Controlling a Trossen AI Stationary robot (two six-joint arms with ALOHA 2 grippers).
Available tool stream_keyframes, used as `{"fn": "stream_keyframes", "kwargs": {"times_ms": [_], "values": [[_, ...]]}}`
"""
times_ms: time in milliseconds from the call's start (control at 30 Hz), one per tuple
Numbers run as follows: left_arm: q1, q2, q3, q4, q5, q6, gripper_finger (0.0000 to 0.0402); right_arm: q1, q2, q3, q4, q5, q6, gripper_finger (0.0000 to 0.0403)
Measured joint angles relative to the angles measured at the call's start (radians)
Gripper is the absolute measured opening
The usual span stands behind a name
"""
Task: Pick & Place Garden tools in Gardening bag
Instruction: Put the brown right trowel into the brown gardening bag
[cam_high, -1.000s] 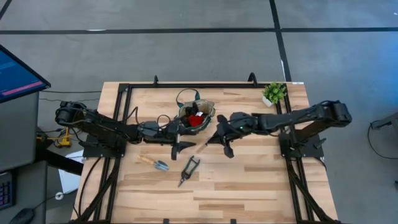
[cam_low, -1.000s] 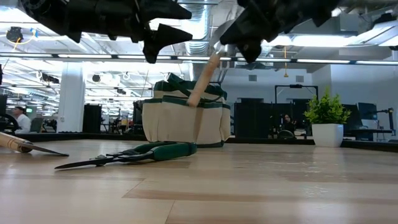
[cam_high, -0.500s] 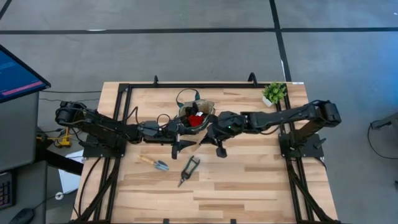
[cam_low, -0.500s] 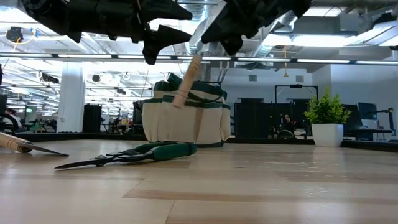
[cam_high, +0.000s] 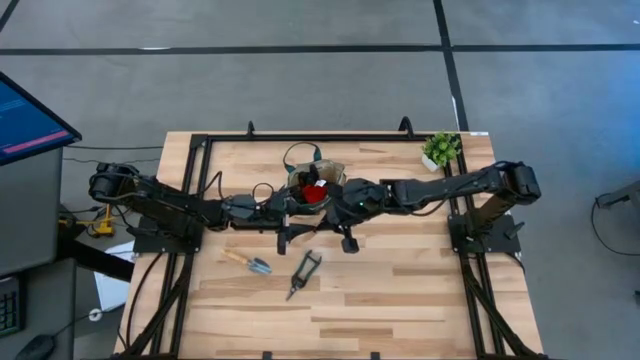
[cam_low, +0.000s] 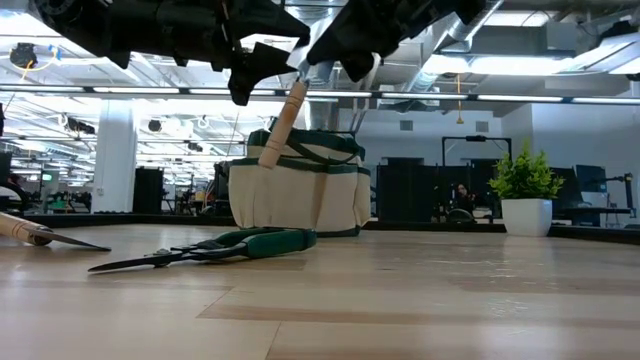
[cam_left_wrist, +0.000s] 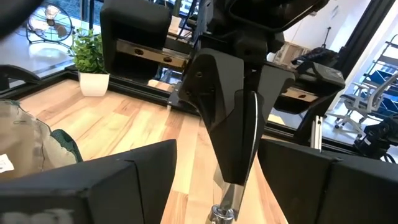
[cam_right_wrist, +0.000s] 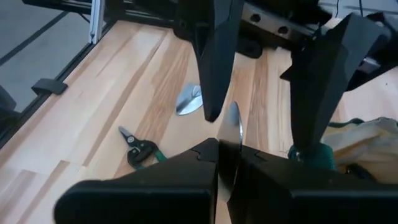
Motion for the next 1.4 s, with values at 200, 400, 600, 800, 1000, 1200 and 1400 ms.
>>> {"fn": "stream_keyframes", "kwargs": {"times_ms": [200,400,600,800,1000,1200,1400], "values": [[0.000,0.000,0.000,-0.001,0.000,0.000,0.0214,0.000,0.000,0.018,0.001,-0.010,-0.019,0.0000],[0.000,0.000,0.000,0.000,0.004,0.001,0.0214,0.000,0.000,0.019,0.005,-0.026,-0.018,0.0000],[0.000,0.013,0.000,0.012,0.004,0.005,0.0207,0.000,0.000,0.018,0.002,-0.026,-0.019,0.0000],[-0.001,0.089,-0.001,0.108,0.009,0.006,0.0157,0.000,0.000,0.016,-0.026,-0.029,-0.020,0.0000],[-0.001,0.099,-0.001,0.169,0.023,0.045,0.0092,0.001,-0.001,0.016,-0.021,-0.026,-0.019,0.0000],[-0.001,0.098,-0.001,0.177,0.020,0.056,0.0033,0.003,-0.001,0.017,-0.024,-0.022,-0.017,0.0000],[-0.001,0.099,-0.001,0.175,0.016,0.062,0.0009,0.003,-0.002,0.017,-0.030,-0.022,-0.016,0.0000]]}}
